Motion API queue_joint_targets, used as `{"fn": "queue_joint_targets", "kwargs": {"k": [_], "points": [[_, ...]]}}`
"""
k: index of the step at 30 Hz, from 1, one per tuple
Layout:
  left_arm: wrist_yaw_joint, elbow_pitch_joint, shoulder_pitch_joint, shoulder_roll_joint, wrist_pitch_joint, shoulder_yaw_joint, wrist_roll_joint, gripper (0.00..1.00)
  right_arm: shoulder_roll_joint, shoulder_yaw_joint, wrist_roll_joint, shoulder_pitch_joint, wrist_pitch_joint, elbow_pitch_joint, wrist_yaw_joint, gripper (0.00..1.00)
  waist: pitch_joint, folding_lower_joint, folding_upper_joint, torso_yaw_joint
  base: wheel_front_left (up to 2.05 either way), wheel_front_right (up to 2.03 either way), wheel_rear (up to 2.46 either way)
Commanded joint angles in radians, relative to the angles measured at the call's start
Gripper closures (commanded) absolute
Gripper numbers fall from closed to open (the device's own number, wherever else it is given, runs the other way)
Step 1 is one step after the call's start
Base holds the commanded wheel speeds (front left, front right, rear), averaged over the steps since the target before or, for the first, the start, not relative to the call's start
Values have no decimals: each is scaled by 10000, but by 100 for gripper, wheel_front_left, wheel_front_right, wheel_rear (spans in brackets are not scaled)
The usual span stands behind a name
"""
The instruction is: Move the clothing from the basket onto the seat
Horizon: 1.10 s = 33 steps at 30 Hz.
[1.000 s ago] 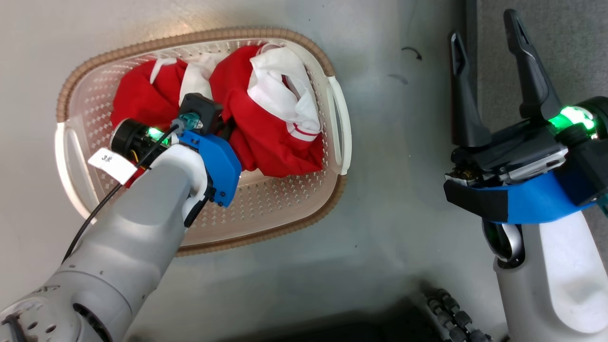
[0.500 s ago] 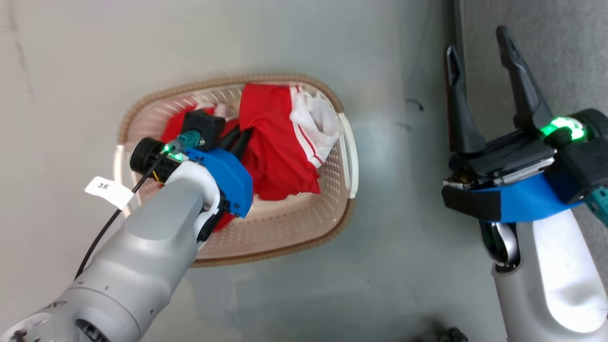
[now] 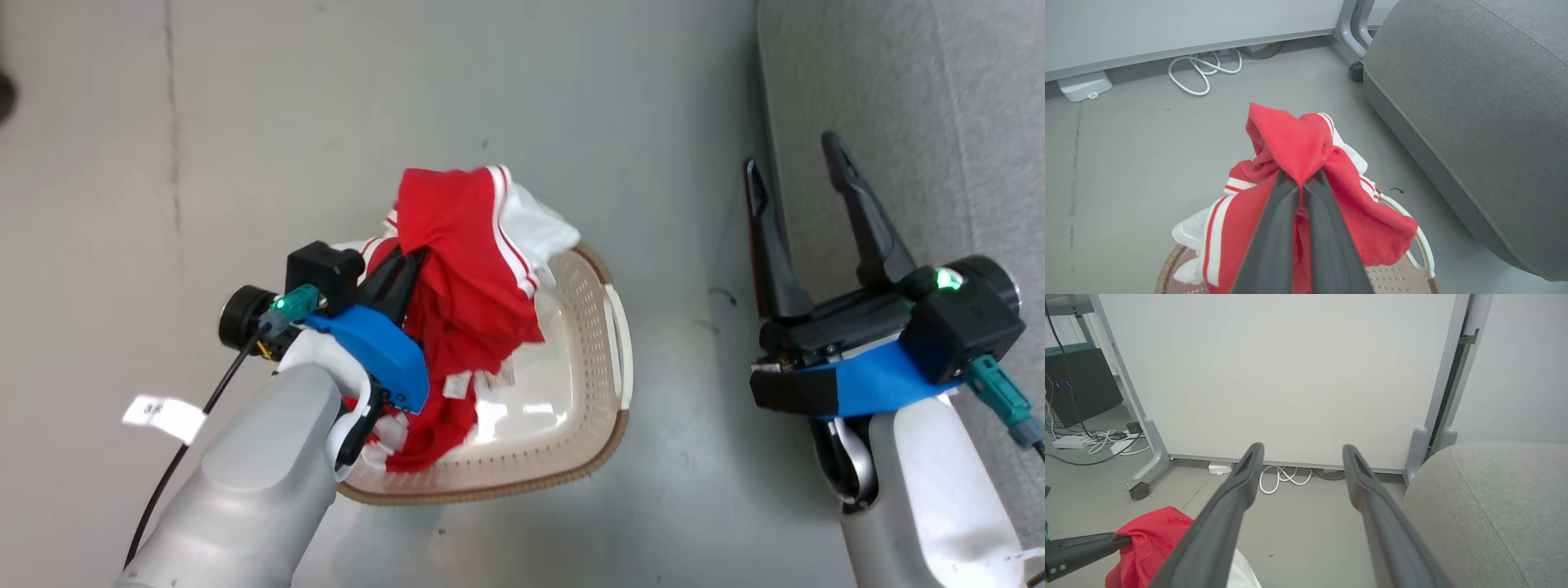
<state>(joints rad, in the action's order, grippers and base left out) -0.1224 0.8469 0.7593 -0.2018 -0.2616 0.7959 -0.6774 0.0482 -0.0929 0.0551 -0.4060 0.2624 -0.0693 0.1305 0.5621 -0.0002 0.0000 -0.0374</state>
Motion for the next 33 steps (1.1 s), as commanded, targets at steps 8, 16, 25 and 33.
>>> {"fn": "queue_joint_targets", "kwargs": {"k": [8, 16, 25, 33], "points": [[8, -1556, -1228, 104, -50, -2241, 1665, 100, 39, -58, 228, 677, 38, -313, 5, 0, -1803, 2, 0, 232, 0, 0, 0], [-83, -2911, -1780, 376, -50, -3454, 2771, 100, 39, 46, 359, 1203, 38, -484, 5, 0, -2816, 2, 0, 384, 0, 0, 0], [-80, -3933, -1492, 387, -49, -3137, 2909, 100, 39, 17, 541, 1577, 37, -578, 5, 0, -3526, 2, 0, 569, 0, 0, 0], [-83, -4237, -994, 58, -49, -2170, 2470, 100, 39, 13, 667, 1930, 38, -615, 5, 0, -4017, 2, 0, 590, 0, 0, 0]]}}
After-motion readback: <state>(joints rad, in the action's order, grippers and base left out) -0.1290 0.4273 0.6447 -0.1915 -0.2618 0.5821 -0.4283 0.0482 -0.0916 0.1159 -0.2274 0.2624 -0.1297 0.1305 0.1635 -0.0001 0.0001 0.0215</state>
